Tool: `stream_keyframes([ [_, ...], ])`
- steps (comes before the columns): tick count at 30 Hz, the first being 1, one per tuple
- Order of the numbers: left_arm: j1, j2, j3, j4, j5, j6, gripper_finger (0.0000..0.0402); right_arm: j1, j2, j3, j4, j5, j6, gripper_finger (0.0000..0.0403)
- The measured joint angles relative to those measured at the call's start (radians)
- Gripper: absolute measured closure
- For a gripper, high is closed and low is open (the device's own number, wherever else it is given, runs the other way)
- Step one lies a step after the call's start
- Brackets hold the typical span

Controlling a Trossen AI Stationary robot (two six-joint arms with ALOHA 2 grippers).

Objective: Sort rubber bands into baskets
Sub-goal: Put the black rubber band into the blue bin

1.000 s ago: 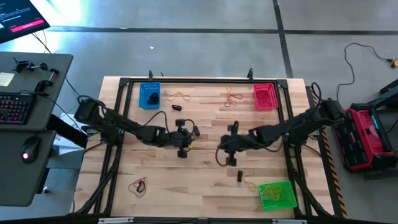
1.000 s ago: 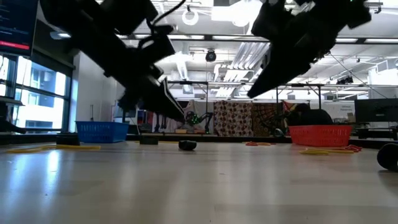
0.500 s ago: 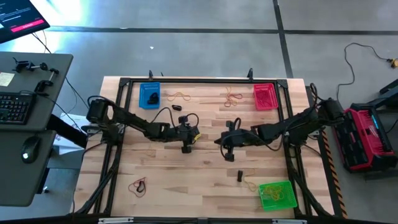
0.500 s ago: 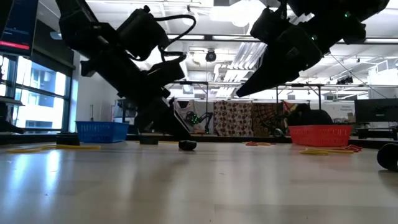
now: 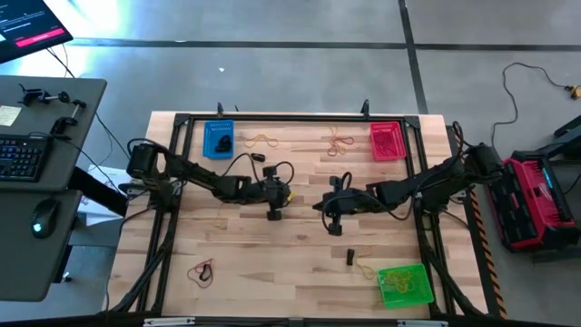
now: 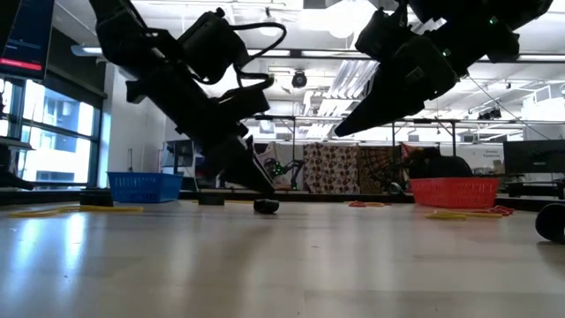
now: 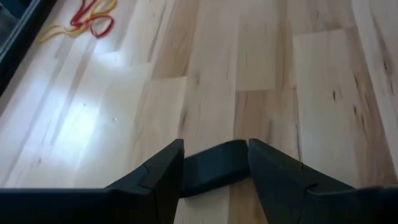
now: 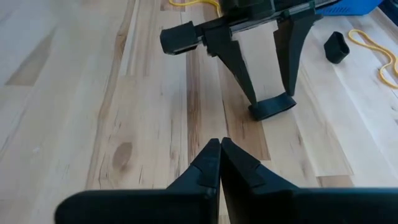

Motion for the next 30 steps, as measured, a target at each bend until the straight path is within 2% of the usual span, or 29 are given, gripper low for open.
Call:
stream_keyframes([
  [8, 0.000, 0.034, 0.003, 0.016, 0.014, -0.001, 0.0230, 0.000, 0.000, 0.000, 0.009, 0.000, -0.001, 0.0403],
  [16, 0.000, 0.112, 0.067, 0.002, -0.041, 0.025, 0.0230, 0.000, 0.000, 0.000, 0.014, 0.000, -0.001, 0.0403],
  [25, 0.000, 0.112, 0.085, -0.068, -0.029, 0.026, 0.0231, 0.000, 0.000, 0.001, 0.015, 0.000, -0.025, 0.0403],
  [30, 0.000, 0.111, 0.085, -0.073, -0.014, 0.016, 0.0248, 0.000, 0.000, 0.001, 0.019, 0.000, -0.029, 0.0403],
])
